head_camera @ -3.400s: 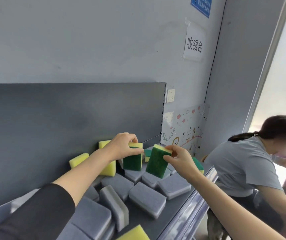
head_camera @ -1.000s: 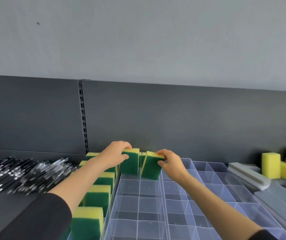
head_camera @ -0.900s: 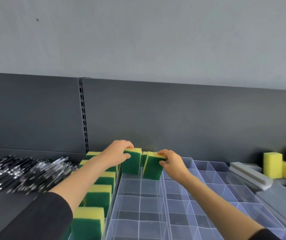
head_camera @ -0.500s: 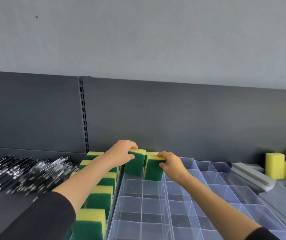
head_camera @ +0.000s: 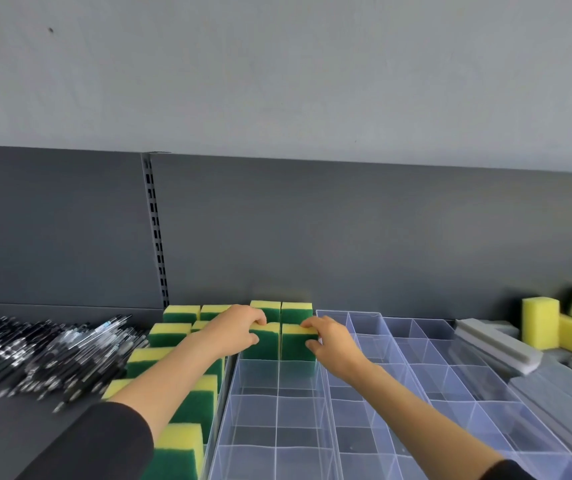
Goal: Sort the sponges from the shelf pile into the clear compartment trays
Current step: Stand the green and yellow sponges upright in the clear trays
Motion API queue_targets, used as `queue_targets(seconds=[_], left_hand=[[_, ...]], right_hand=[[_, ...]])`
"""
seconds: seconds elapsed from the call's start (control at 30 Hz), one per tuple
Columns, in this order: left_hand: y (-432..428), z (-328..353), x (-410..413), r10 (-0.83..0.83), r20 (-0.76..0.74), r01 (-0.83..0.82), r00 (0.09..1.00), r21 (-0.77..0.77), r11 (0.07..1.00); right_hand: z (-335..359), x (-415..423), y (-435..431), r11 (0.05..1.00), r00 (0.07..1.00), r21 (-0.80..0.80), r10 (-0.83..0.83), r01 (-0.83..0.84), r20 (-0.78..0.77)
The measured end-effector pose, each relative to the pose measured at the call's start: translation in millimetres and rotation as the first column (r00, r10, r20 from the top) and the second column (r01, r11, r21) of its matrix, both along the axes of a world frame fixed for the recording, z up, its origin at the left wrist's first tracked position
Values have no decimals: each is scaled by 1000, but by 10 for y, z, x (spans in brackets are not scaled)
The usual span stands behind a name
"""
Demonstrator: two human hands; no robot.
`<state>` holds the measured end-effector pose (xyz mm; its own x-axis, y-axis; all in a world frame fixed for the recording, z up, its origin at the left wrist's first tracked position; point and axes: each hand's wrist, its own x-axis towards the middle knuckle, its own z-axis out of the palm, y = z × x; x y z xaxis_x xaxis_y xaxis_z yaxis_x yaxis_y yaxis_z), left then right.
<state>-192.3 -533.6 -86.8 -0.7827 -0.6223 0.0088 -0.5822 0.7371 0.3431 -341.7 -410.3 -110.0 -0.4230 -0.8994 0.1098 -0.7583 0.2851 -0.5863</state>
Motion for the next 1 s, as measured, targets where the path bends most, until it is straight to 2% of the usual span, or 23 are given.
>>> queue_targets(seconds=[0.23, 0.5, 0.8, 1.0], left_hand=[[54, 92, 2, -12, 92, 20, 996, -85, 996], [368, 300, -219, -52, 13, 53, 999, -126, 991], [990, 455, -882, -174, -3, 173, 985, -127, 977], [1495, 461, -1380, -238, 26, 240, 971, -126, 963]], right_hand=[[40, -56, 100, 1000, 1000, -26, 4, -4, -2], [212, -308, 520, 999, 990, -43, -39, 33, -133], [338, -822, 1384, 983, 943, -58, -183, 173, -278], [374, -1212, 2161, 959, 909, -89, -282, 268, -307]])
